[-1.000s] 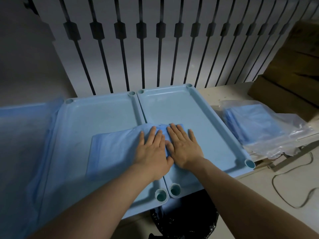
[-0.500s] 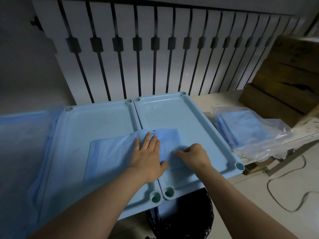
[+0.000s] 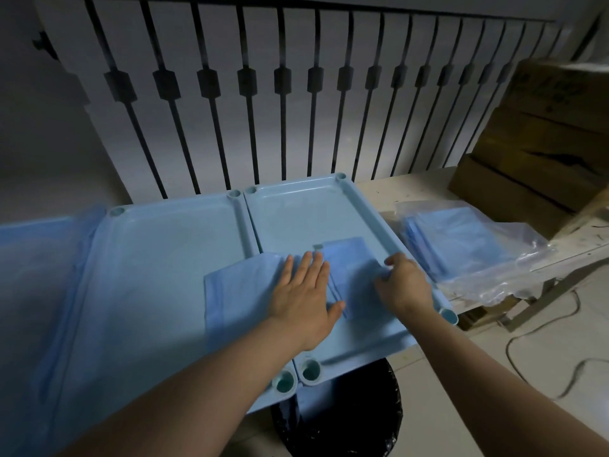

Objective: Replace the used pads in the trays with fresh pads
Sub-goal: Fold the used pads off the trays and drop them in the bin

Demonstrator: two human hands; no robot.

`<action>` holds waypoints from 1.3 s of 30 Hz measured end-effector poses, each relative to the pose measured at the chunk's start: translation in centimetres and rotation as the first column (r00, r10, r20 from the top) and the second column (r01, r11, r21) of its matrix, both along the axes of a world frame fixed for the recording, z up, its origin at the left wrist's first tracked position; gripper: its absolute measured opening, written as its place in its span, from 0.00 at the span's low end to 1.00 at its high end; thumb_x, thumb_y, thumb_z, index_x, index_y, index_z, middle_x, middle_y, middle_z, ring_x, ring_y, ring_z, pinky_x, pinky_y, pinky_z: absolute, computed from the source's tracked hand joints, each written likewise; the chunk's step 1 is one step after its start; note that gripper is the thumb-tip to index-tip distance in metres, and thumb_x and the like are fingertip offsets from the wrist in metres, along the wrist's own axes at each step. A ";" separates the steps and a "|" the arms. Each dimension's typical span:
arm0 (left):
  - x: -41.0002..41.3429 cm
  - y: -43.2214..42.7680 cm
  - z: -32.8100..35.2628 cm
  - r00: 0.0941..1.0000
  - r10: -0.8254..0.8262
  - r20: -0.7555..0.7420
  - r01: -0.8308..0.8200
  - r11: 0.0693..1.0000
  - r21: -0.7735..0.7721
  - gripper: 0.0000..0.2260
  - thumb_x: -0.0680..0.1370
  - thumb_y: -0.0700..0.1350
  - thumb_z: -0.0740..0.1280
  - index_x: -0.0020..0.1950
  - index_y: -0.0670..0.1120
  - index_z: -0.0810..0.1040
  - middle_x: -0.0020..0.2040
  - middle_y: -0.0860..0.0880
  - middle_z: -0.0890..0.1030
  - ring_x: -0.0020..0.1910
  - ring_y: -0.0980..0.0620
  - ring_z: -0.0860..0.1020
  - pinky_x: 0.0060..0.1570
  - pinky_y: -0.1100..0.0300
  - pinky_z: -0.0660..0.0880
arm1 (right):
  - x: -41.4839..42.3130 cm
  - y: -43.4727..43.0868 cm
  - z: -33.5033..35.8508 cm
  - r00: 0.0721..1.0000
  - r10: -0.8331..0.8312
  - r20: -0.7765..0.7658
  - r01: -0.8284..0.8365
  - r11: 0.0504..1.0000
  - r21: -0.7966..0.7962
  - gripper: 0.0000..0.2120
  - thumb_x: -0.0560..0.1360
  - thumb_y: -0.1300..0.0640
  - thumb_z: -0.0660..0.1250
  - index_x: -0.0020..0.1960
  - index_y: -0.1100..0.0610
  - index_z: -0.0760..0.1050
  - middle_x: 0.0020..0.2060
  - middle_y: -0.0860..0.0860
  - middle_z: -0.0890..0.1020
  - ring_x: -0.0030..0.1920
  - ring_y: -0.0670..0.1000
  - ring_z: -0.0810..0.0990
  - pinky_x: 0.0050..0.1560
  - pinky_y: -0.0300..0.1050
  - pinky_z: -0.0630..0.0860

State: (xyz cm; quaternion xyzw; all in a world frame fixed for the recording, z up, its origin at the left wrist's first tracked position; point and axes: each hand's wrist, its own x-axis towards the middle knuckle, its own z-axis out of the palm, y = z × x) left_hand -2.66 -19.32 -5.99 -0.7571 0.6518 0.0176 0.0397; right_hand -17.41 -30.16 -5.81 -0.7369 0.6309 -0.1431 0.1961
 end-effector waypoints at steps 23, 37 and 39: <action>-0.4 -0.4 -1.0 0.992 -0.011 0.126 -0.009 0.988 0.157 0.36 0.80 0.64 0.41 0.77 0.40 0.38 0.79 0.44 0.39 0.77 0.47 0.37 0.75 0.45 0.37 | 3.2 0.3 -2.6 0.940 0.341 0.001 -0.336 0.927 -0.164 0.30 0.81 0.43 0.48 0.78 0.57 0.56 0.77 0.56 0.59 0.77 0.56 0.55 0.75 0.51 0.50; -0.2 -0.3 -1.2 0.996 -0.059 0.062 0.051 0.990 0.133 0.31 0.81 0.62 0.42 0.78 0.48 0.37 0.79 0.48 0.37 0.77 0.44 0.36 0.74 0.41 0.38 | -1.0 -0.7 -0.4 0.982 -0.044 0.182 0.009 0.982 0.187 0.21 0.68 0.54 0.75 0.28 0.55 0.64 0.25 0.49 0.68 0.27 0.49 0.67 0.27 0.44 0.61; -0.3 -0.5 -1.0 0.997 -0.062 0.046 0.055 0.989 0.140 0.31 0.81 0.62 0.42 0.78 0.48 0.37 0.79 0.48 0.37 0.77 0.45 0.36 0.74 0.42 0.38 | -1.1 -1.0 0.1 0.965 -0.077 0.251 0.035 0.985 0.168 0.19 0.68 0.57 0.75 0.30 0.56 0.66 0.26 0.50 0.69 0.29 0.50 0.68 0.29 0.43 0.63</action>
